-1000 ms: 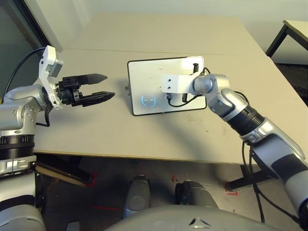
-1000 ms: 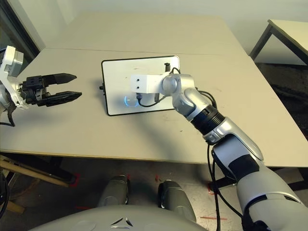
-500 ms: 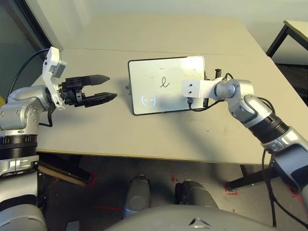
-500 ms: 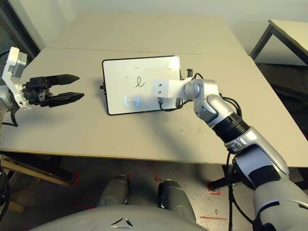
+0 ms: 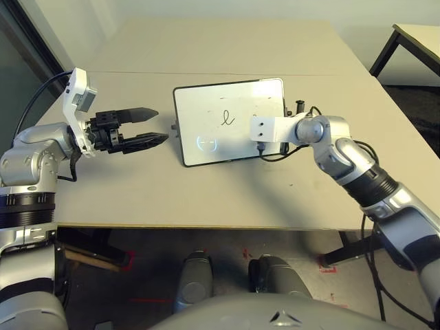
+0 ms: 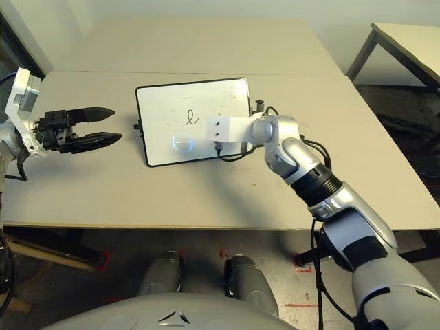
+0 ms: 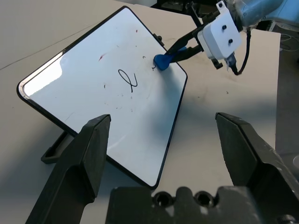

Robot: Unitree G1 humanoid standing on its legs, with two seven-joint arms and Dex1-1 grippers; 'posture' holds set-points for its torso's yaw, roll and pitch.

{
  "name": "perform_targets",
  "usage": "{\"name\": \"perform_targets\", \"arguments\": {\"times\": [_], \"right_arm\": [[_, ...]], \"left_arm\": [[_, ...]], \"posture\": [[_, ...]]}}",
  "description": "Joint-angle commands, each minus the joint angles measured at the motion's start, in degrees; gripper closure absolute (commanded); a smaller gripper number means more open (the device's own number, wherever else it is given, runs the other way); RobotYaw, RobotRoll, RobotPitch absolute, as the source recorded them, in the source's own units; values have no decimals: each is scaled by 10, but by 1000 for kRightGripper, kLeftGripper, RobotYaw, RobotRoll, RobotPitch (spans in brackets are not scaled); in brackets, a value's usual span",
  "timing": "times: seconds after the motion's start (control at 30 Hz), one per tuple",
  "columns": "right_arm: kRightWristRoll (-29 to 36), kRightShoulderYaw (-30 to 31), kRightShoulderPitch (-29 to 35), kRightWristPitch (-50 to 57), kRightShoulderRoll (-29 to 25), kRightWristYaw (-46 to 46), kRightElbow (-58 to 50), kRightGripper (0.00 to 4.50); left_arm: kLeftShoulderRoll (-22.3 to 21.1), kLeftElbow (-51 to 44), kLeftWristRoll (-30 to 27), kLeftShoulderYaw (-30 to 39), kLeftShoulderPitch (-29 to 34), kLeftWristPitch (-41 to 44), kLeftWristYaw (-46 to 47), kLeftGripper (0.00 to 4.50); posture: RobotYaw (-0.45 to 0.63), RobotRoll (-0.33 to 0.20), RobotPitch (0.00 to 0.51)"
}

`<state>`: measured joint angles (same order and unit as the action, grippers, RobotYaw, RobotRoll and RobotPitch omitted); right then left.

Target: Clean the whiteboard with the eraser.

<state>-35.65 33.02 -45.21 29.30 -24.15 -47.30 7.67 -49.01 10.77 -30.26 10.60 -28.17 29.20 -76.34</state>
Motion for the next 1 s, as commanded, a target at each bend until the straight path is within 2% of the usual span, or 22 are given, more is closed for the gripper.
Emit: {"name": "perform_targets", "arguments": {"times": [0.03,0.33,0.67,0.83,1.0], "right_arm": [[-4,14,-11,-10,17,-6,17,4404],[-12,12,-23,-24,37,-1,39,4406],[1,-36,10,-11,-40,-15,25,4408],[13,-59,5,3,-55,-21,14,4409],[12,-55,-14,1,-44,-15,20,4410]], "left_arm": [[-10,-20,-10,9,12,6,2,0],[-11,-31,-17,17,22,11,12,0],[0,-9,-10,-3,-1,2,8,0],[2,3,-6,-14,-13,-5,3,0],[3,9,-4,-17,-19,-10,1,0]], "posture": [[388,0,44],[386,0,43],[352,0,45],[335,0,45],[337,0,42]]}}
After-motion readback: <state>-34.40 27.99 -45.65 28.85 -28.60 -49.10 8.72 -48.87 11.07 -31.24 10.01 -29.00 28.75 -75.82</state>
